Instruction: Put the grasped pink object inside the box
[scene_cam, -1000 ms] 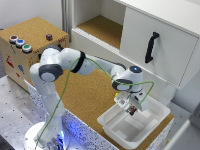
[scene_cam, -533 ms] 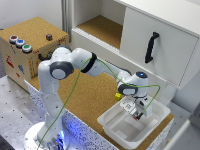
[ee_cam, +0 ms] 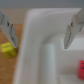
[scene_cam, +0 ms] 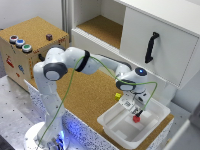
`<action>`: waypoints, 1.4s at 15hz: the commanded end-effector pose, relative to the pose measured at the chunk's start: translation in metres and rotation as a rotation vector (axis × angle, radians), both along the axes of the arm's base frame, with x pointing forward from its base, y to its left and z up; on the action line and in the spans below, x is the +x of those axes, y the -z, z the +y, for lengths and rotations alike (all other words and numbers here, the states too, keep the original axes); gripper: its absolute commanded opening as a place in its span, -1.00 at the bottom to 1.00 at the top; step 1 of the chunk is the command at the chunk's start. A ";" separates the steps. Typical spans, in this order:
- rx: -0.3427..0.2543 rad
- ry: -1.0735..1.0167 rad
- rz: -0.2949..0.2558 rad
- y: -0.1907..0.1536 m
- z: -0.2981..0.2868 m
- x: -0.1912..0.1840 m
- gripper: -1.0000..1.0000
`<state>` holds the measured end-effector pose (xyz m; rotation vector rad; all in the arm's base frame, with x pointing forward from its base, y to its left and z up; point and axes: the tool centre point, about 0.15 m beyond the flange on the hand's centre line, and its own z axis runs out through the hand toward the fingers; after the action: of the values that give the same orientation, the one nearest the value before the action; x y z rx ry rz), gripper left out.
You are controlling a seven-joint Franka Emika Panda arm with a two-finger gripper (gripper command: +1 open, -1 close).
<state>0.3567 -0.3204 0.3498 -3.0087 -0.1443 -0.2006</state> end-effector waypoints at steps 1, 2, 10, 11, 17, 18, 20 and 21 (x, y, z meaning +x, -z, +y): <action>-0.050 -0.156 -0.019 -0.016 0.096 0.019 1.00; -0.069 -0.163 -0.030 -0.015 0.104 0.024 1.00; -0.185 -0.231 -0.022 0.029 0.138 0.050 -1.00; -0.202 -0.240 -0.015 0.037 0.141 0.053 -1.00; -0.221 -0.160 0.003 0.082 0.128 0.071 -1.00; -0.209 -0.157 0.013 0.090 0.124 0.075 -1.00; -0.197 -0.137 0.014 0.101 0.112 0.083 -1.00; -0.191 -0.124 0.016 0.105 0.105 0.084 -1.00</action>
<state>0.4185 -0.1925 0.2848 -3.1313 -0.4501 -0.1914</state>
